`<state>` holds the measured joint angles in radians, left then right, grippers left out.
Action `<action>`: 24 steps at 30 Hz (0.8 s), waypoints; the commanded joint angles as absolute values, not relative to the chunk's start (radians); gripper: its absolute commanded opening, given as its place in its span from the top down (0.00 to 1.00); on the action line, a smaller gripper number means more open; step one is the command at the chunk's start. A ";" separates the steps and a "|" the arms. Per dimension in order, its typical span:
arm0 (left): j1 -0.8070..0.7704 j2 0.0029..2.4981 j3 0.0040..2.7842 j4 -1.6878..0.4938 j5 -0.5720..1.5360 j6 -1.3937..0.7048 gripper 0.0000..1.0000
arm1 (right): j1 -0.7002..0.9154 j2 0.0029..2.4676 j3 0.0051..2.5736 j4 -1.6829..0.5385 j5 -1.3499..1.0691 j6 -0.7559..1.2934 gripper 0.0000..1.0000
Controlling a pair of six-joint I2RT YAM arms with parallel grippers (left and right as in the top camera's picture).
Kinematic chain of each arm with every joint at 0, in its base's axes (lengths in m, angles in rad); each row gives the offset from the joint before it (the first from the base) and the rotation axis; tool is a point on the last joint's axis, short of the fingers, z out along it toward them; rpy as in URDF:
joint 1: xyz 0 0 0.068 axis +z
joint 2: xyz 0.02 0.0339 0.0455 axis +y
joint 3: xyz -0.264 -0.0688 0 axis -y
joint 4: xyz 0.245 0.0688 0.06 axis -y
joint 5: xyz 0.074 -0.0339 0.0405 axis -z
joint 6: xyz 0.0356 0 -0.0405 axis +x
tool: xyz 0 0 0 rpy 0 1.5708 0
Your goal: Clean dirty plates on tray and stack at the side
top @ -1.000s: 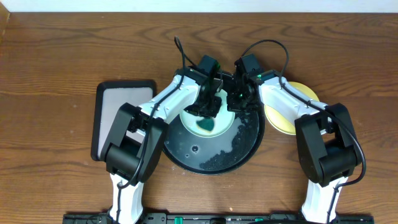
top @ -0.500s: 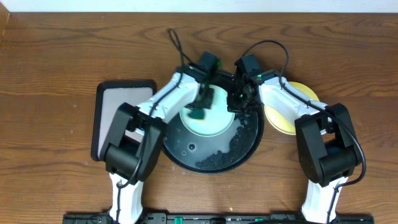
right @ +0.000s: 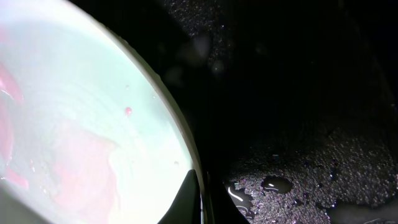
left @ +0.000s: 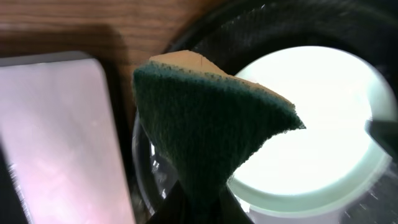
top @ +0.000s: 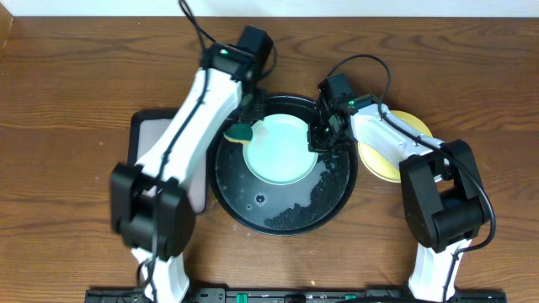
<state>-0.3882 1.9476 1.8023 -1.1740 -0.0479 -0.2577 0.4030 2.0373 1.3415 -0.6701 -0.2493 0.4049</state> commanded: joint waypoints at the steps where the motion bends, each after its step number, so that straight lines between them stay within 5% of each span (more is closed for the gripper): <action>1: -0.353 1.850 1.837 -1.205 -0.041 -0.241 0.92 | 0.414 2.038 1.313 -0.705 -0.248 0.375 0.99; 8: -0.292 1.805 1.837 -1.221 -0.041 -0.241 0.92 | 0.460 1.912 1.313 -0.745 -0.128 0.350 0.99; 24: -0.278 1.806 1.837 -1.254 -0.041 -0.241 0.92 | 0.749 1.611 1.313 -0.894 0.575 0.352 0.99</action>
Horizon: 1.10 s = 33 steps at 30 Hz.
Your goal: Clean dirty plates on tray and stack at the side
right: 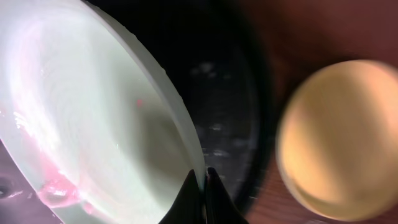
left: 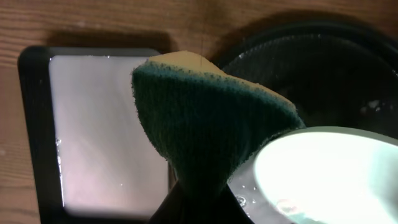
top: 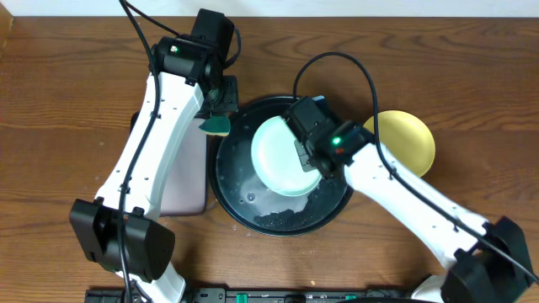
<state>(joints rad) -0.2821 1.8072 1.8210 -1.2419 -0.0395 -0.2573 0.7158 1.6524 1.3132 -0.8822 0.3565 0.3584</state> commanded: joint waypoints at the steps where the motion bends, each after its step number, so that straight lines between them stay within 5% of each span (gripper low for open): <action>1: -0.278 1.806 1.837 -1.257 -0.041 -0.241 0.92 | 0.764 1.600 1.313 -0.904 0.622 0.353 0.99; 22: -0.278 1.806 1.837 -1.264 -0.042 -0.241 0.92 | 1.008 1.450 1.313 -1.007 1.366 0.381 0.99; 33: -0.278 1.806 1.837 -1.263 -0.042 -0.241 0.92 | 1.042 1.395 1.313 -1.006 1.477 0.381 0.99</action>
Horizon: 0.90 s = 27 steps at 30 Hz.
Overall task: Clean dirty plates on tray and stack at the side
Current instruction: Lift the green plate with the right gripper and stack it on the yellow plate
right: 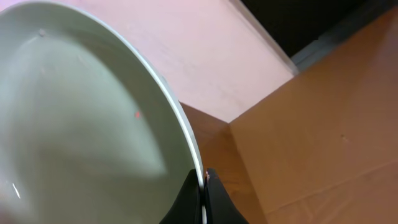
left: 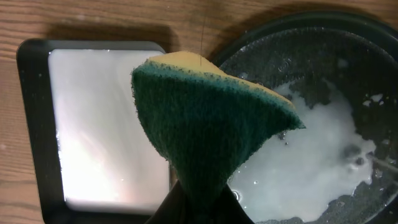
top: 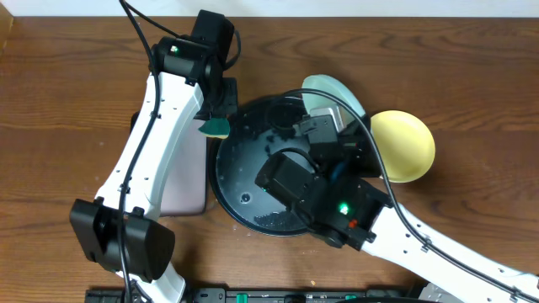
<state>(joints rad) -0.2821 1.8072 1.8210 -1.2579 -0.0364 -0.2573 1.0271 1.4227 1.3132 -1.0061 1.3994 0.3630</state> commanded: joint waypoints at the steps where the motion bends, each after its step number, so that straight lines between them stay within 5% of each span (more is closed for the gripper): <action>1: -0.278 1.806 1.837 -1.263 -0.042 -0.241 0.92 | 1.042 1.392 1.313 -1.006 1.477 0.381 0.99; 9: -0.278 1.806 1.837 -1.259 -0.042 -0.241 0.92 | 1.038 1.390 1.312 -1.005 1.326 0.424 0.99; 16: -0.278 1.806 1.837 -1.259 -0.041 -0.241 0.92 | 0.929 1.406 1.311 -1.007 0.809 0.522 0.99; 27: -0.278 1.806 1.837 -1.260 -0.041 -0.241 0.92 | 0.549 1.404 1.312 -0.963 0.046 0.385 0.99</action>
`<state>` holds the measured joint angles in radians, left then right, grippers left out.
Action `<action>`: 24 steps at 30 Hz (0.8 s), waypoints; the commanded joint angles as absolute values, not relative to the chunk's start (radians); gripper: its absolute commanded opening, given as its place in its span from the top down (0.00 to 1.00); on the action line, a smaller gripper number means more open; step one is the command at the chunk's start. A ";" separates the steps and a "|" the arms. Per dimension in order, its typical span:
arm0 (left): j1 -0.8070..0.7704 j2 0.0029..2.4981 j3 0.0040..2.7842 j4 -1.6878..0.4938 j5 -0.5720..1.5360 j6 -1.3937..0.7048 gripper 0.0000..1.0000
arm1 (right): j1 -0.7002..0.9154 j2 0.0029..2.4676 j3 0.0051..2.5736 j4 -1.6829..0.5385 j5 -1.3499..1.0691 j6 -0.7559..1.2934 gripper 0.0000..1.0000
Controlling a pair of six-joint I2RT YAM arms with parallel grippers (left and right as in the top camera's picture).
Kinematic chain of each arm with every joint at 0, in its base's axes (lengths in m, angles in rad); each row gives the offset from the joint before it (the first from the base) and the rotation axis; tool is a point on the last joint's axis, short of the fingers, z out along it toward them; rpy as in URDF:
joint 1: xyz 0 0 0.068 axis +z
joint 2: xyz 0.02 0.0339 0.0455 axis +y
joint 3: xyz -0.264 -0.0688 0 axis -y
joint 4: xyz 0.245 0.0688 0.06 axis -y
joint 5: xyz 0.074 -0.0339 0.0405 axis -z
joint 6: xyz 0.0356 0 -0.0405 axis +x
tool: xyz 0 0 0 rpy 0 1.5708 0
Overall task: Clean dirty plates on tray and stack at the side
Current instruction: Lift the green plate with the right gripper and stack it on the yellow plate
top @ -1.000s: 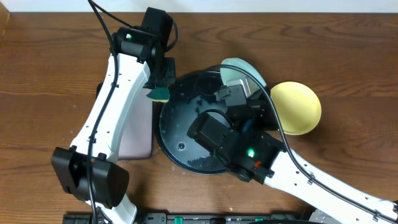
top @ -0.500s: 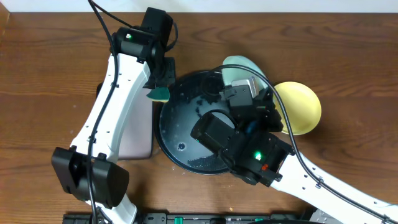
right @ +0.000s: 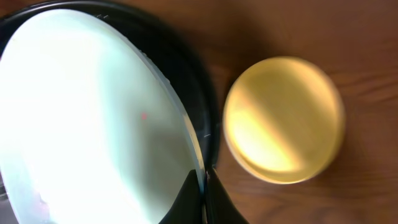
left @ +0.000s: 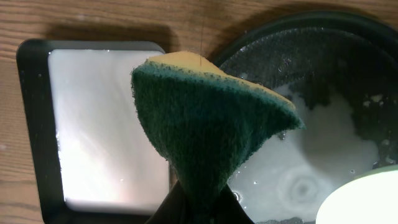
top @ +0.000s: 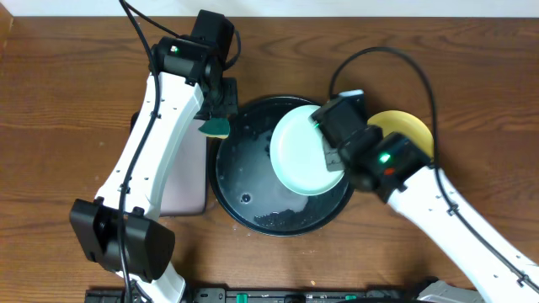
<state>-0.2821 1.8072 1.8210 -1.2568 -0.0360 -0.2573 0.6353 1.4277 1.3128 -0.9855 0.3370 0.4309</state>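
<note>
A pale green plate [top: 305,151] hangs over the right half of the round black tray [top: 244,181], pinched at its rim by my right gripper [right: 203,175], which is shut on it. The plate [right: 93,118] fills the left of the right wrist view. A yellow plate [top: 411,126] lies on the table to the tray's right, also seen as the yellow plate [right: 283,118]. My left gripper [left: 199,198] is shut on a green and yellow sponge [left: 208,127], held over the tray's left rim; the sponge [top: 217,127] shows overhead.
A rectangular black tray with a pale wet bottom [top: 187,181] lies left of the round tray, under my left arm. Soapy water and dark specks lie in the round tray [left: 323,155]. Brown wooden table [top: 59,151] around.
My right arm has swung back and the green plate, then raised on edge at the tray's far right rim, now hangs flat-faced over the tray's right half. The left gripper and sponge have not moved.
The green plate lay in the round tray with my right gripper at its right rim and the sponge at its left edge. Then the plate was lifted and tilted, and the sponge drew back to the left rim. It stood on edge, and now faces up again.
</note>
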 commanded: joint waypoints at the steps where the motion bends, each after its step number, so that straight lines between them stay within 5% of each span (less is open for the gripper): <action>1: -0.278 1.806 1.837 -1.260 -0.041 -0.241 0.92 | 0.507 1.397 1.312 -0.952 -0.014 0.376 0.99; 14: -0.278 1.806 1.837 -1.260 -0.041 -0.241 0.92 | -0.028 1.386 1.312 -1.046 -0.082 0.350 0.99; 24: -0.278 1.806 1.836 -1.261 -0.041 -0.241 0.92 | -0.171 1.436 1.226 -1.014 0.126 0.362 0.99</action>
